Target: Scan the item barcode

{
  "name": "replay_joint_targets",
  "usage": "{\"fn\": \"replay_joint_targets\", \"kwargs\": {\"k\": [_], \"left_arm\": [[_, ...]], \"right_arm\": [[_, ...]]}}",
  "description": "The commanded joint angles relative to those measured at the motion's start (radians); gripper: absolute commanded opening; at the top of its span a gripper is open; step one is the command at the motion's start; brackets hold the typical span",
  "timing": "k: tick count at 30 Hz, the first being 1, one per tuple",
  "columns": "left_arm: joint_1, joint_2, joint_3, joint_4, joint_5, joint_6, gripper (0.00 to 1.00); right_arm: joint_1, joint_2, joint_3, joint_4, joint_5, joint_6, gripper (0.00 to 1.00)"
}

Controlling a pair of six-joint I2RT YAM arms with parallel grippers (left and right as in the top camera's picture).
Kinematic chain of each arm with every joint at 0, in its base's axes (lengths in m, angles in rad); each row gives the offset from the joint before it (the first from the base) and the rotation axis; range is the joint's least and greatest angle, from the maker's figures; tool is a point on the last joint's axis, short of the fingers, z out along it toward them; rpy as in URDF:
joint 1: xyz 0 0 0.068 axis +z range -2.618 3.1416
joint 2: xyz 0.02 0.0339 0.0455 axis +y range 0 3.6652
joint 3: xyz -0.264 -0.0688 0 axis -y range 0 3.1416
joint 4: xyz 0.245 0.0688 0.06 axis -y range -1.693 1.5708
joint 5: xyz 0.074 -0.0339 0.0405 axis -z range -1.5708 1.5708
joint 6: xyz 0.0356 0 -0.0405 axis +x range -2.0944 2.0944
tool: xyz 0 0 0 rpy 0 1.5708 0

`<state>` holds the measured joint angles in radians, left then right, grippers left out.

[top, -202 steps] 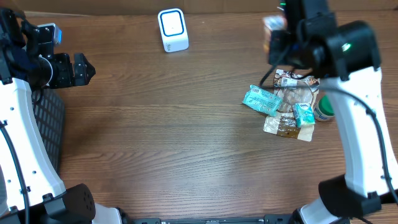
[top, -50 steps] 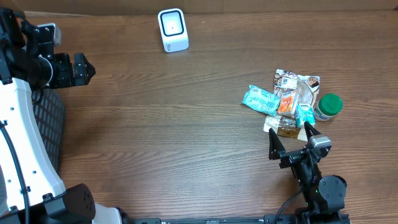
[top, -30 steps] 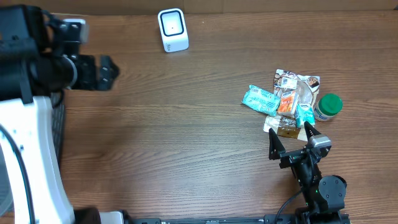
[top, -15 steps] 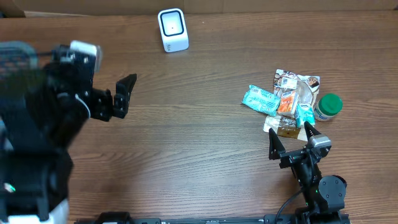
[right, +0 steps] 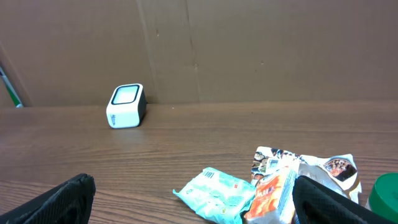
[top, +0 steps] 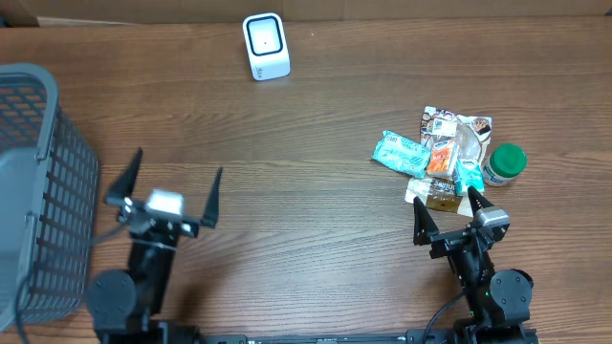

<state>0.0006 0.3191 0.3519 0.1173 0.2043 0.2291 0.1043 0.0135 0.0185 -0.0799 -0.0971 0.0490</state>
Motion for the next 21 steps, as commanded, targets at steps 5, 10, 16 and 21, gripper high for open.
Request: {"fn": "replay_joint_targets", "kwargs": {"k": [5,10,16,21], "left_arm": [[0.019,-0.195,-0.227,0.018,-0.004,0.11,1.0],[0.024,-0.301,-0.294,-0.034,-0.004,0.135,1.0],[0.046,-0.316,-0.321,-0.092,-0.002,0.134,1.0],[0.047,-0.316,-0.344,-0.188,-0.004,0.101,1.0]], "right_arm": [[-0.004,-0.011,-0.011,0.003,-0.002,0.002,1.0],[-0.004,-0.011,-0.011,0.003,-0.002,0.002,1.0],[-0.004,-0.011,-0.011,0.003,-0.002,0.002,1.0],[-0.004,-0.011,-0.011,0.003,-0.002,0.002,1.0]]}}
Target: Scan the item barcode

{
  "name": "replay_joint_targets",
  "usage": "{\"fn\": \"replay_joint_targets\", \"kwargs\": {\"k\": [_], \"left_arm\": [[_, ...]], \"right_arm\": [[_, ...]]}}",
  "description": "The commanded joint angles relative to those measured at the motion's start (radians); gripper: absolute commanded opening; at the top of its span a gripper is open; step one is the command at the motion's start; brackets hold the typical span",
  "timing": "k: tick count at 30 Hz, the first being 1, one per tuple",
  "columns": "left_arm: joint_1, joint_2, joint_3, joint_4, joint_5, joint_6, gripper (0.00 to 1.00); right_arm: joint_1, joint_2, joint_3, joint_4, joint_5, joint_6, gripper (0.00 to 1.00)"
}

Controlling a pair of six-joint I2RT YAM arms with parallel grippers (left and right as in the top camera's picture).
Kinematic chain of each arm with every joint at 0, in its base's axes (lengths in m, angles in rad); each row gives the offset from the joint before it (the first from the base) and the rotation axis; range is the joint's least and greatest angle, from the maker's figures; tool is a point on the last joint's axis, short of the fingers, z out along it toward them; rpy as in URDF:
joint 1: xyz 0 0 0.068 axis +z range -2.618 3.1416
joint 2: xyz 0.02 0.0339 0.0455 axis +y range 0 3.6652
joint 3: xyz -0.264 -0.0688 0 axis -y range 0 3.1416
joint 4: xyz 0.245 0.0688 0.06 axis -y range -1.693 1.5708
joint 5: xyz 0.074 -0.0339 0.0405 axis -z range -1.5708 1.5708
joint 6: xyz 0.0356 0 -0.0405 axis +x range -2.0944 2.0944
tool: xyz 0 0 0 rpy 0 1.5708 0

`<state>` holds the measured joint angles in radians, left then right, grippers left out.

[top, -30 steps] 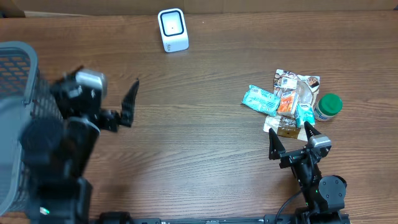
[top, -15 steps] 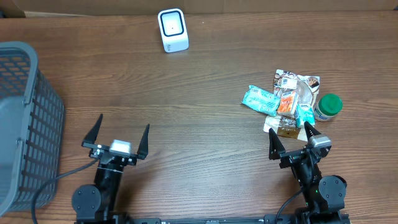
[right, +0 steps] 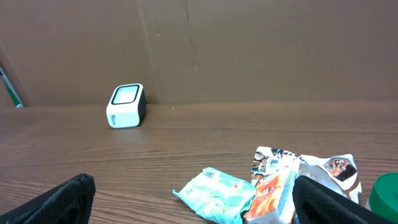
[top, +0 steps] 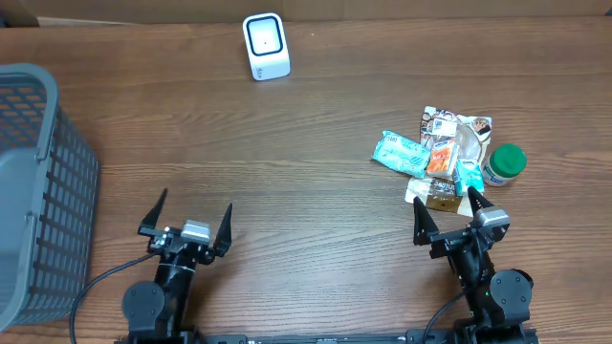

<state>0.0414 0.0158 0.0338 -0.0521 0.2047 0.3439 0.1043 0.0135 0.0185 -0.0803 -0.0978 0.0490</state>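
Note:
A white barcode scanner (top: 266,46) stands at the far edge of the table, also seen in the right wrist view (right: 126,106). A heap of snack packets (top: 442,162) lies at the right, with a teal packet (right: 216,193) nearest the middle and an orange one (right: 272,196) beside it. My right gripper (top: 447,218) sits open just in front of the heap, holding nothing. My left gripper (top: 186,222) rests open near the front left, far from the items.
A grey wire basket (top: 38,191) stands at the left edge. A green-lidded jar (top: 504,163) stands right of the packet heap. A brown cardboard wall (right: 199,50) backs the table.
My left gripper was further left and nearer the basket; it now sits lower and closer to the front edge, still open. The right gripper and the items have not moved.

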Motion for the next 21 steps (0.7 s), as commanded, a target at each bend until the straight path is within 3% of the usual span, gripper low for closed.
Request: {"fn": "replay_joint_targets", "kwargs": {"k": [1,21], "left_arm": [[0.006,-0.013,-0.026,-0.016,-0.007,-0.055,1.0],[0.005,-0.011,-0.026,-0.014,-0.005,-0.075,1.0]], "right_arm": [[-0.004,-0.011,-0.011,0.004,-0.001,0.002,1.0],[-0.004,-0.011,-0.011,0.004,-0.001,0.002,1.0]]}}
